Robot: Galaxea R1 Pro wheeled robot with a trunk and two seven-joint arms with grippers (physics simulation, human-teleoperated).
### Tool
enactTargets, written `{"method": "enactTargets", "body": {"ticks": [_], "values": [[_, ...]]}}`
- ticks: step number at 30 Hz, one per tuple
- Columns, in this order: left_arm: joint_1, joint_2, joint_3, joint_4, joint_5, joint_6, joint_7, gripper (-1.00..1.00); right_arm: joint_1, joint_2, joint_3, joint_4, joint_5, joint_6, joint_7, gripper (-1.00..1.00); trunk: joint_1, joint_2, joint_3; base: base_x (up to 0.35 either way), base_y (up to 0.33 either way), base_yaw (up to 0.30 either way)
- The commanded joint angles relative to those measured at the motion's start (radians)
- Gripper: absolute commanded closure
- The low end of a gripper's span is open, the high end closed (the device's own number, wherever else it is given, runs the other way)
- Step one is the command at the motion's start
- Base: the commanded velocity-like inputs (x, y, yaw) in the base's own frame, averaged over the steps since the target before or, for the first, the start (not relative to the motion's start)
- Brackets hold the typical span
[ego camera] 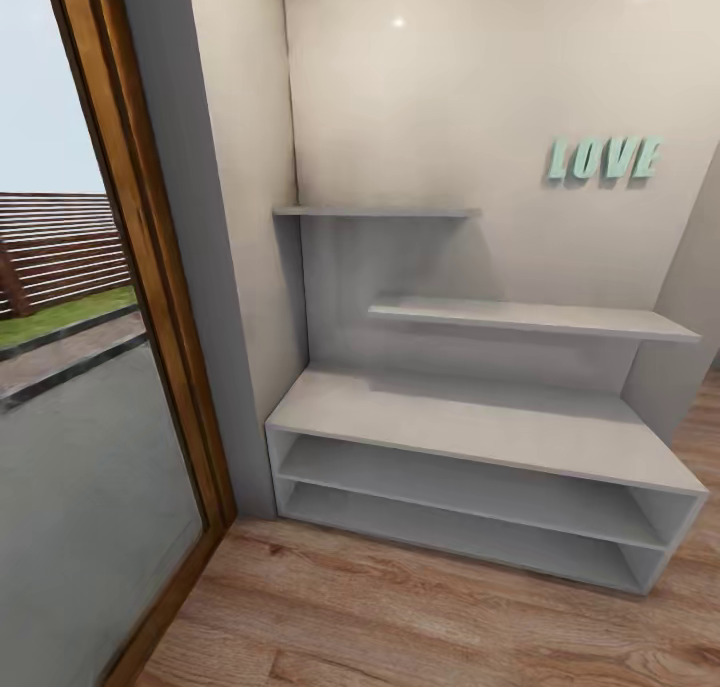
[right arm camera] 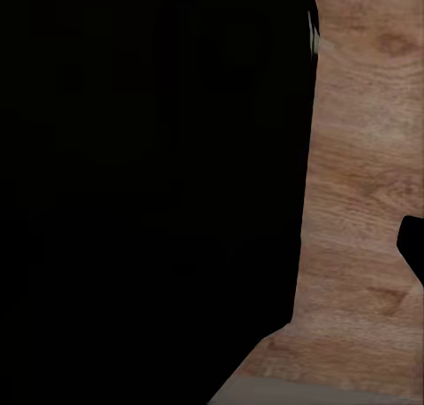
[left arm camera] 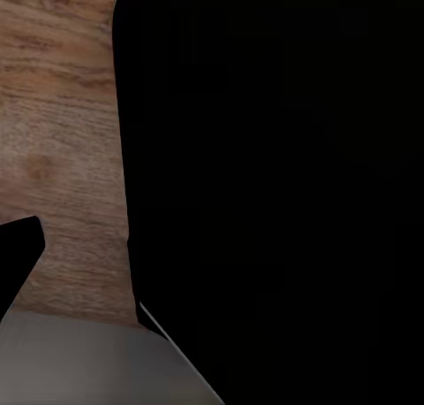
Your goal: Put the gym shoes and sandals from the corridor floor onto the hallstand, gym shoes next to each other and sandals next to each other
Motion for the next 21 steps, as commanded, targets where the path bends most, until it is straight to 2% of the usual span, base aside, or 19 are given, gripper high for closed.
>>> {"method": "enactTargets", "body": {"ticks": [1, 5, 21], "values": [[-0.006, -0.006, 0.004, -0.006, -0.001, -0.006, 0.005, -1.00, -0.006, 0.004, 0.006, -0.006, 0.005, -0.006, 0.005, -1.00, 0.000, 0.000, 0.000, 0.000, 0.000, 0.000], [-0.029, -0.009, 0.004, -0.029, -0.001, -0.005, 0.009, -1.00, -0.017, 0.004, 0.013, -0.029, 0.008, -0.013, 0.012, -1.00, 0.000, 0.000, 0.000, 0.000, 0.000, 0.000], [-0.030, -0.009, 0.004, -0.046, -0.001, -0.005, 0.009, -1.00, -0.017, 0.004, 0.013, -0.031, 0.008, -0.013, 0.012, -1.00, 0.000, 0.000, 0.000, 0.000, 0.000, 0.000]]}}
